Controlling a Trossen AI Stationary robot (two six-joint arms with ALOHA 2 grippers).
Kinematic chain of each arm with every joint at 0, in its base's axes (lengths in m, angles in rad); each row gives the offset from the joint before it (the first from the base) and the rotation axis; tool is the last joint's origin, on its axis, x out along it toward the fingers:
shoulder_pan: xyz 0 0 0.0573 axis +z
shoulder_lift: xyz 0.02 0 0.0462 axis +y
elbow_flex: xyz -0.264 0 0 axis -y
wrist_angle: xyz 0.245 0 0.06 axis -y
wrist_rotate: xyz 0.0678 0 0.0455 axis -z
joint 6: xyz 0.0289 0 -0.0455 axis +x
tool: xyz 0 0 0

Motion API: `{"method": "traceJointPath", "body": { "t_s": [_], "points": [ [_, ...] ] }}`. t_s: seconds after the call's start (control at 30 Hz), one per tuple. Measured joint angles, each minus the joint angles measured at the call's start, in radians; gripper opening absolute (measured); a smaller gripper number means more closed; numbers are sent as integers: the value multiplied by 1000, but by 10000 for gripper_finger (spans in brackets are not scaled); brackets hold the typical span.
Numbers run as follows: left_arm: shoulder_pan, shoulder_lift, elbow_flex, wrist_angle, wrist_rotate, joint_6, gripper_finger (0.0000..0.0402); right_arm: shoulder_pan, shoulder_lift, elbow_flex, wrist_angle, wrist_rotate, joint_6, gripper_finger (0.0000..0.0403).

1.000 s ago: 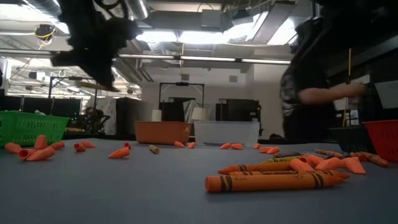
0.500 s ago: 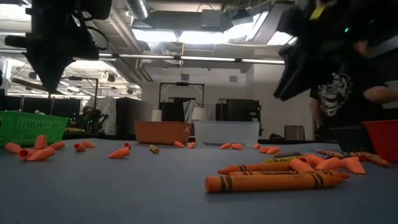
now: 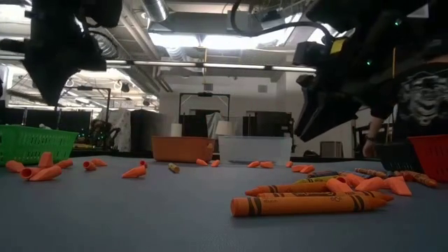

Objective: Sort crayons
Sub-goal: Put the yellow crayon into the green bin, then put the light orange crayon into the red bin

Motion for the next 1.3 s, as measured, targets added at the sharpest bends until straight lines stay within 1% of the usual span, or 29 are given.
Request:
{"method": "traceJointPath", "body": {
  "t_s": [0.23,0.43,0.63,0.9,1.03,1.3],
  "points": [
    [0,1,-122,16,12,-39,5,0,31,0,46,-76,-51,117],
    [0,1,-165,40,13,-38,5,0,31,0,46,-112,-55,117],
    [0,1,-168,43,10,-38,13,0,31,0,47,-112,-55,117],
    [0,1,-168,63,9,-38,59,0,31,0,46,-112,-56,117],
    [0,1,-168,72,9,-38,72,0,36,0,44,-114,-56,117],
    [0,0,-167,87,6,-37,75,1,71,-1,40,-199,-129,117]
  ]
}}
